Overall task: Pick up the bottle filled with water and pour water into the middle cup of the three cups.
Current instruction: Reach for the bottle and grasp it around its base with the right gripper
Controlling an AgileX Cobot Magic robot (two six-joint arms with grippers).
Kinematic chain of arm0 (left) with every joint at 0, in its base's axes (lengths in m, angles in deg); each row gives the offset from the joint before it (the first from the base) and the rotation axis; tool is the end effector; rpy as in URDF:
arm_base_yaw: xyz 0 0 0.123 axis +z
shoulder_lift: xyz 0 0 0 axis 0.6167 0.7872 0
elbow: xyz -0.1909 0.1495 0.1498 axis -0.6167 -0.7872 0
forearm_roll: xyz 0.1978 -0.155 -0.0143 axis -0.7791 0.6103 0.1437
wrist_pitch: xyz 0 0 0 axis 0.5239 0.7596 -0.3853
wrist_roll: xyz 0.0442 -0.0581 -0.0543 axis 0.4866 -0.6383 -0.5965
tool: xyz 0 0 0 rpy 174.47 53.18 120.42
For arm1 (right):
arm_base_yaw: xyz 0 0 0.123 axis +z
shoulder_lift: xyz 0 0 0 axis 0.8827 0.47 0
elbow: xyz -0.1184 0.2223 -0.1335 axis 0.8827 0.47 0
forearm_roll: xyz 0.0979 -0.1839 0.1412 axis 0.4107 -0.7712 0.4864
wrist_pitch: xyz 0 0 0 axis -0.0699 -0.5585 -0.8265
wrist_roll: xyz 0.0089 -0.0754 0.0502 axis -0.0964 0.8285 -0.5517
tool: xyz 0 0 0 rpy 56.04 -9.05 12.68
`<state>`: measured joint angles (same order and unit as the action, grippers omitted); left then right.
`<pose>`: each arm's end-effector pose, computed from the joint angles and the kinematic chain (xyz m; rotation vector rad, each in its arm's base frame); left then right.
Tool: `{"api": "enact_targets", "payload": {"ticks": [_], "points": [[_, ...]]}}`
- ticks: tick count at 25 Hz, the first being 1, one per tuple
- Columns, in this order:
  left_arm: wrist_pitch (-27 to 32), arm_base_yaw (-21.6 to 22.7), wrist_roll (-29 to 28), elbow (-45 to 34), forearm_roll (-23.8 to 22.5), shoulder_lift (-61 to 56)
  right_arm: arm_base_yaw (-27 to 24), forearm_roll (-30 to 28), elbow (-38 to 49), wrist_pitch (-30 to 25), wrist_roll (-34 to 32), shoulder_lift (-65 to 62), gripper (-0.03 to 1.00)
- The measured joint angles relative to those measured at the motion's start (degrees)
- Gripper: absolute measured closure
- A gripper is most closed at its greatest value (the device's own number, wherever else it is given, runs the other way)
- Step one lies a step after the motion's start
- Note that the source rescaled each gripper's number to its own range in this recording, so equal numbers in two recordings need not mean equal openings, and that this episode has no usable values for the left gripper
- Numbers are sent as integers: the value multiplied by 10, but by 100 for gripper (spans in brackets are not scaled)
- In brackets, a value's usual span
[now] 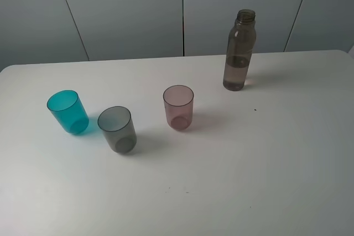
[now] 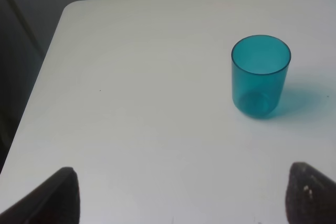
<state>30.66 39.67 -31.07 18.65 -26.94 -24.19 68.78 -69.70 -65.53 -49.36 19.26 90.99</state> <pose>-0.0081 0.0053 0.2789 -0.0020 2.0491 0.1203 0.1992 0.0249 0.3737 -0.1202 2.0386 0.0924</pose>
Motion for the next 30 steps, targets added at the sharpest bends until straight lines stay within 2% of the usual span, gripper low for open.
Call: {"api": "enact_targets", "payload": {"ticks": [4,7,14,17,20,26,30], "points": [[0,0,0,0,0,0,60,-3,0,17,1,83,-3],[0,0,0,0,0,0,87,6,0,17,2,145,-3],[0,0,0,0,0,0,114,42,0,20,2,283,-3],[0,0,0,0,0,0,121,48,18,50,2,325,-3],[0,0,0,0,0,0,129,54,59,125,2,344,-3],[0,0,0,0,0,0,133,58,178,399,2,349,-3],[0,0,0,0,0,0,134,73,209,500,3,381,-3]]}}
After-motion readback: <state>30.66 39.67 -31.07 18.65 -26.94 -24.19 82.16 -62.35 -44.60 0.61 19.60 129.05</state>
